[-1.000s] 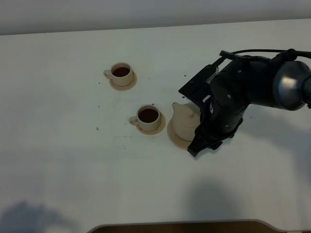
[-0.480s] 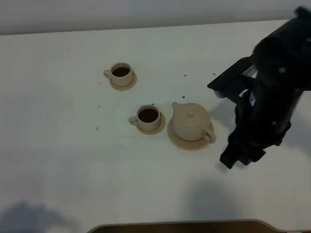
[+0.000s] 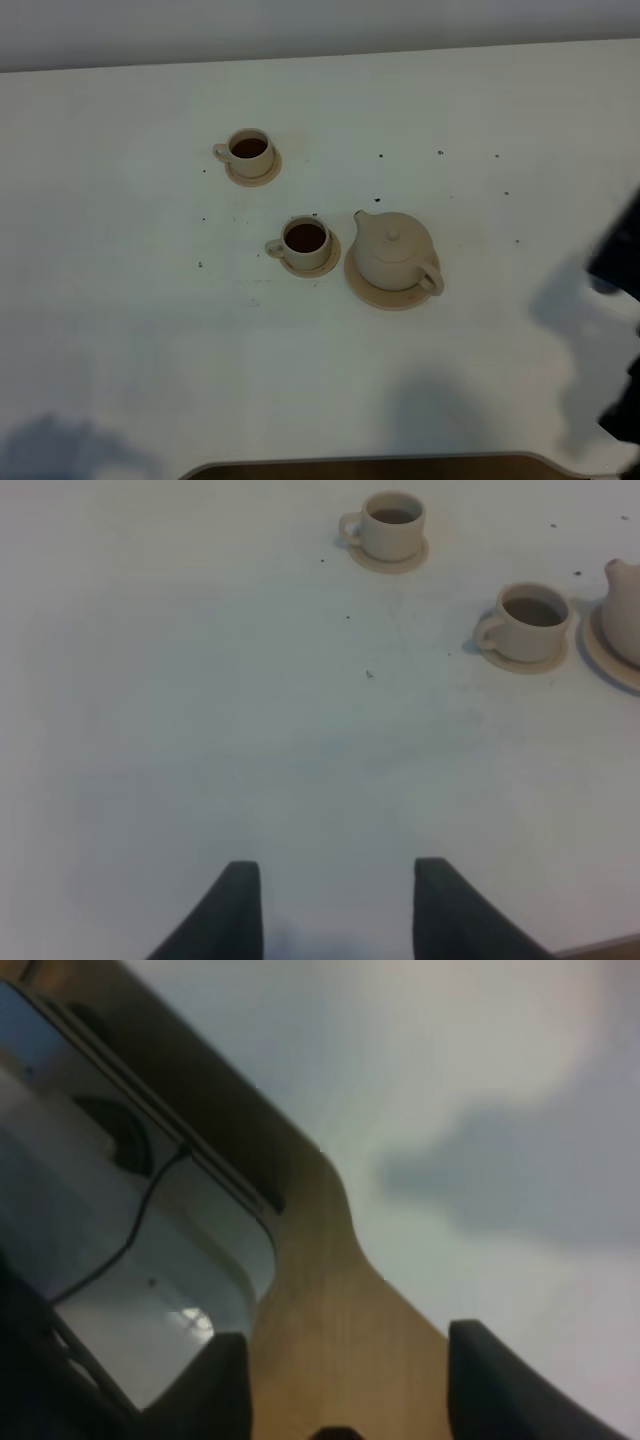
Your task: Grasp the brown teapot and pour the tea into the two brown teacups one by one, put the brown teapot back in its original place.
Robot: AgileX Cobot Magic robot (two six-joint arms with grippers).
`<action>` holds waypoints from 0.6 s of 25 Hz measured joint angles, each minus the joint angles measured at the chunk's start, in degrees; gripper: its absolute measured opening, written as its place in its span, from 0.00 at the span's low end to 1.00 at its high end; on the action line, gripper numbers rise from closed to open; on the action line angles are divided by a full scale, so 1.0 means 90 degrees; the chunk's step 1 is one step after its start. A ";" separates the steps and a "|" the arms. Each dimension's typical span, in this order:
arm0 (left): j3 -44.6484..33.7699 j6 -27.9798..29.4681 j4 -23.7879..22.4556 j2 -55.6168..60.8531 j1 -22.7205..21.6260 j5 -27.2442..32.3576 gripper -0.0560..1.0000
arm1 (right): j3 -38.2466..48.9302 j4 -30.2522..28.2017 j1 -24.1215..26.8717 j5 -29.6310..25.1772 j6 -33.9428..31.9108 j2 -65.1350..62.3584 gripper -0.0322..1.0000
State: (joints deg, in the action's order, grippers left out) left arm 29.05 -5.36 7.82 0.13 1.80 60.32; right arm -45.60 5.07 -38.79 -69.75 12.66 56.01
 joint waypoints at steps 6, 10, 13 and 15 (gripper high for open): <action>0.0000 0.0000 0.0000 0.0000 0.0000 0.0000 0.39 | 0.0775 0.0000 0.0000 -0.0030 0.0054 -0.1723 0.48; 0.0000 0.0009 0.0000 0.0000 0.0000 0.0000 0.39 | 0.1026 0.0000 0.0000 -0.0030 0.0056 -0.2381 0.48; 0.0000 0.0003 0.0000 0.0000 0.0000 0.0000 0.39 | 0.1277 0.0000 0.0000 0.0131 0.0056 -0.2613 0.48; 0.0000 0.0003 0.0000 0.0000 0.0000 0.0000 0.39 | 0.1463 0.0016 0.0000 0.0395 0.0056 -0.2640 0.48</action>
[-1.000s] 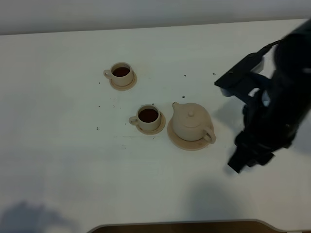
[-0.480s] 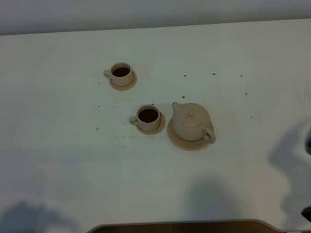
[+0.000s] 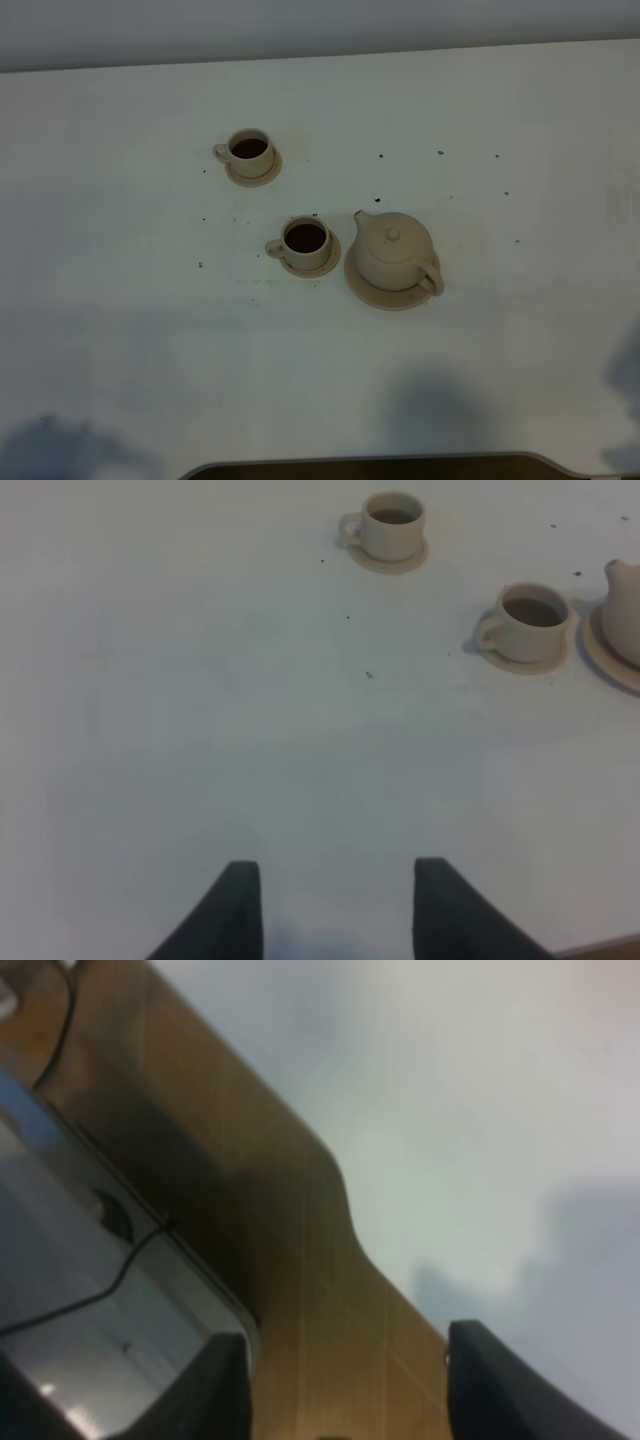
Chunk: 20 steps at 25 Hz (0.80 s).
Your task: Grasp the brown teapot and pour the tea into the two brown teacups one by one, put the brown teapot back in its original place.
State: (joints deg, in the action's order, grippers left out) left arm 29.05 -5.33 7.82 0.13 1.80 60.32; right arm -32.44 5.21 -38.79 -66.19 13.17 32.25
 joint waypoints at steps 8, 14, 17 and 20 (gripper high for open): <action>0.0000 0.0000 0.0000 0.0000 0.0000 0.0000 0.39 | 0.0424 0.0177 0.0000 0.0499 0.0000 0.0000 0.48; 0.0000 0.0000 0.0000 0.0000 0.0000 0.0000 0.39 | 0.0424 0.0177 0.0531 0.0527 0.0000 -0.0169 0.48; 0.0000 0.0000 0.0000 0.0000 0.0000 0.0000 0.39 | 0.0424 0.0177 0.1339 0.0527 0.0000 -0.0419 0.48; 0.0000 0.0000 0.0000 0.0000 0.0000 0.0000 0.39 | 0.0424 0.0170 0.2161 0.0527 0.0000 -0.0745 0.48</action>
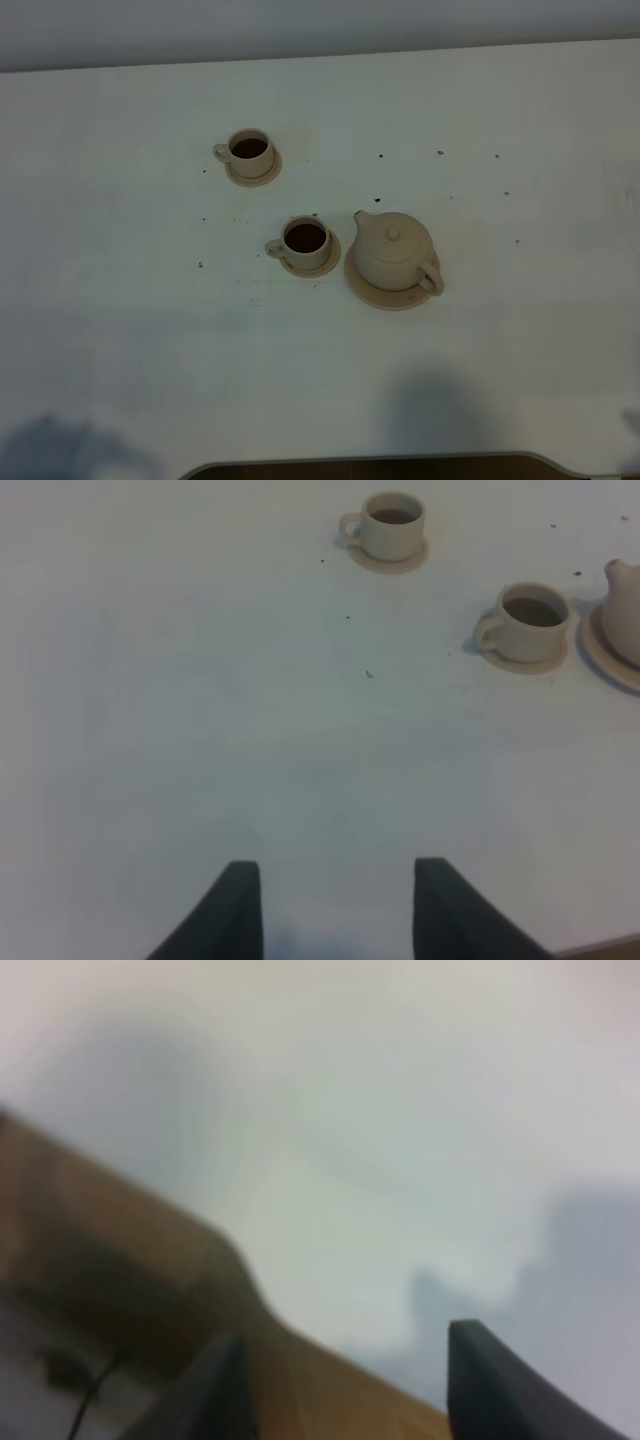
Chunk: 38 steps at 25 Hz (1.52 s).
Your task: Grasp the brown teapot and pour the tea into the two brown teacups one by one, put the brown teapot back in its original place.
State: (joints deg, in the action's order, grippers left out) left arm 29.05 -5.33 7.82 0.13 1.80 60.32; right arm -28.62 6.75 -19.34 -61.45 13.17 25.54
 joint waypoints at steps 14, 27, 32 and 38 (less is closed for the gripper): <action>0.0000 -0.0007 0.0000 0.0000 0.0000 0.0000 0.39 | 0.0036 -0.0128 0.1825 0.0008 0.0000 -0.2231 0.48; 0.0000 -0.0007 0.0000 0.0000 0.0000 0.0000 0.39 | 0.0043 -0.0326 0.1837 0.0008 0.0000 -0.2881 0.48; 0.0000 -0.0007 0.0000 0.0000 0.0000 0.0000 0.39 | 0.0043 -0.0332 0.1837 0.0008 0.0000 -0.2881 0.48; 0.0000 -0.0007 0.0000 0.0000 0.0000 0.0000 0.39 | 0.0043 -0.0332 0.1837 0.0008 0.0000 -0.2881 0.48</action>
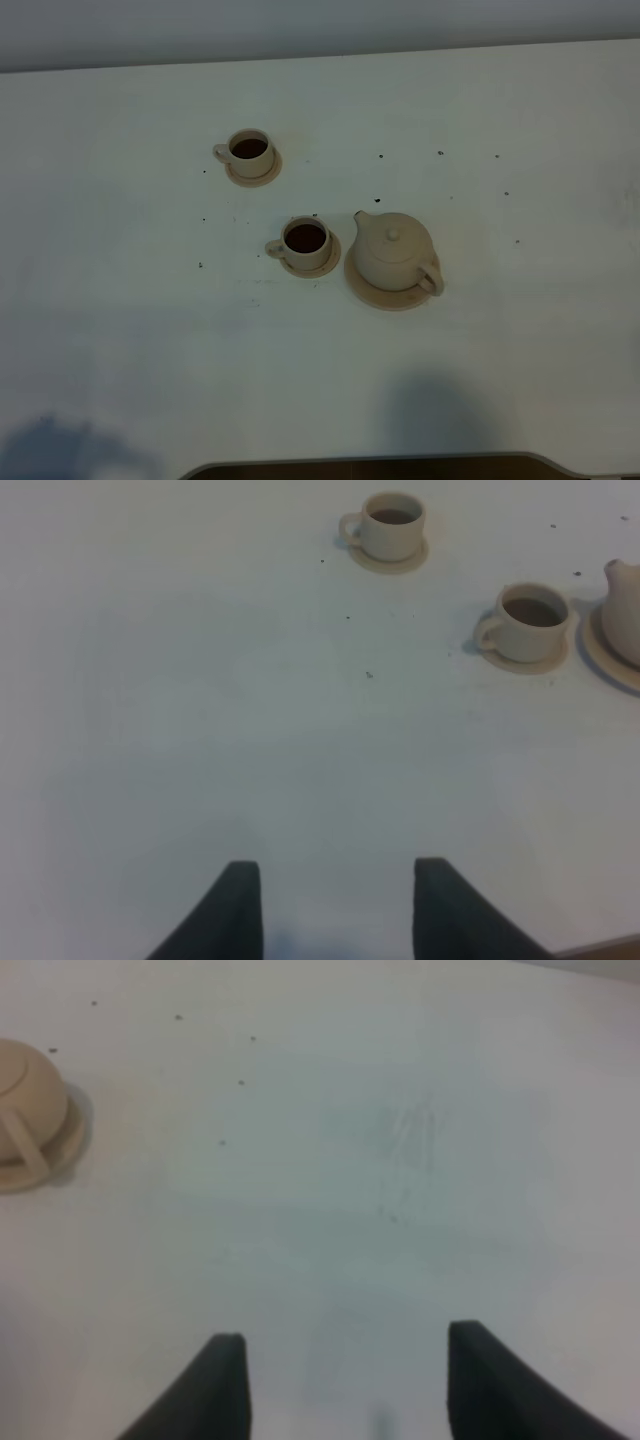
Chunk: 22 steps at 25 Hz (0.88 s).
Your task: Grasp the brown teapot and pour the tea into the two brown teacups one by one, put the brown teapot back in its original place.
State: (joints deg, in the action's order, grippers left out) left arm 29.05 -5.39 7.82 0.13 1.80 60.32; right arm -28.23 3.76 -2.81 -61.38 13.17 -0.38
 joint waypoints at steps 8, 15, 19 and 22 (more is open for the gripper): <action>0.0000 0.0013 0.0000 0.0000 0.0000 0.0000 0.39 | 0.0000 0.0000 0.0000 0.0000 0.0000 0.0000 0.48; 0.0000 0.0007 0.0000 0.0000 0.0000 0.0000 0.39 | 0.0000 0.0072 0.0038 0.0000 -0.0266 0.0000 0.44; 0.0000 0.0007 0.0000 0.0000 0.0000 0.0000 0.39 | 0.0000 0.0063 0.0226 0.0017 -0.0594 0.0000 0.42; 0.0000 0.0007 0.0000 0.0000 0.0000 0.0000 0.39 | 0.0000 0.0037 0.0303 0.0025 -0.0668 0.0000 0.40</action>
State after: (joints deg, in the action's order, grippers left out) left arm 29.05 -5.32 7.82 0.13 1.80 60.32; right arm -28.23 4.09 -0.08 -61.16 7.16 -0.38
